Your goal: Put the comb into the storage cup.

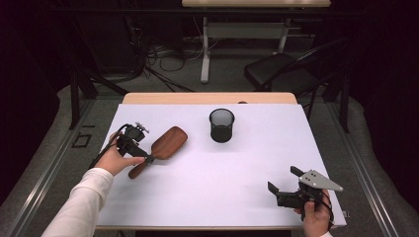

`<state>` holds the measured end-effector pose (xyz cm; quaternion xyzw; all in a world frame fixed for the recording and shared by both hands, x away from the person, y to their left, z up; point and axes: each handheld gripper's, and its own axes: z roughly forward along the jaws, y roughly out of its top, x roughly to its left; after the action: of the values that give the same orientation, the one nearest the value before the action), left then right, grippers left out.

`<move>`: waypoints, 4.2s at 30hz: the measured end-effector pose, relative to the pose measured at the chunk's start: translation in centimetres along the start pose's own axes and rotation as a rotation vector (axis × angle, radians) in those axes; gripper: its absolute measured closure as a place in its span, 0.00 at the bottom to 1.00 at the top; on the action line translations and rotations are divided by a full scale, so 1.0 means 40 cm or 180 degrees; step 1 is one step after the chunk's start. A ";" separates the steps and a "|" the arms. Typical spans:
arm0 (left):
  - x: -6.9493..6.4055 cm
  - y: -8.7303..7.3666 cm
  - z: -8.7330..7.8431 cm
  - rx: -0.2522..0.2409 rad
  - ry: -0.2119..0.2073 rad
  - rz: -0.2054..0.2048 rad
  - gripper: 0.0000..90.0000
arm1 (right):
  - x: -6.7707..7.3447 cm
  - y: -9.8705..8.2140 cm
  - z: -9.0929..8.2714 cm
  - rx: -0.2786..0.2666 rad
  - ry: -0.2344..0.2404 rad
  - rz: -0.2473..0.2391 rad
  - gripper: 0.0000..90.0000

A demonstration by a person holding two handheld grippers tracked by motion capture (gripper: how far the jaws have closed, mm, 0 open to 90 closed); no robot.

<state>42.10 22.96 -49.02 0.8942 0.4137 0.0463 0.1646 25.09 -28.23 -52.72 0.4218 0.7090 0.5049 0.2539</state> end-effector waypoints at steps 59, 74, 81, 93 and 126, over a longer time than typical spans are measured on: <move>-0.002 0.019 0.068 0.0365 -0.0104 0.0089 0.49 | -0.002 -0.002 0.003 0.0026 0.0017 -0.0014 0.01; -0.009 0.022 0.081 0.0444 0.0040 0.0198 0.58 | -0.003 -0.003 0.004 0.0033 0.0019 0.0003 0.01; -0.015 0.024 0.089 0.0477 0.0130 0.0177 0.60 | -0.003 -0.003 0.004 0.0049 0.0022 0.0000 0.02; -0.018 0.026 0.091 0.0474 0.0143 0.0186 0.68 | -0.002 -0.004 0.005 0.0063 0.0023 0.0003 0.02; -0.028 0.033 0.105 0.0523 0.0183 0.0231 0.80 | -0.004 -0.005 0.006 0.0082 0.0037 -0.0016 0.03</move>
<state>43.25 20.26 -52.49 0.9174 0.3880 0.0437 0.0771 25.29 -28.26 -52.99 0.4202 0.7181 0.4975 0.2456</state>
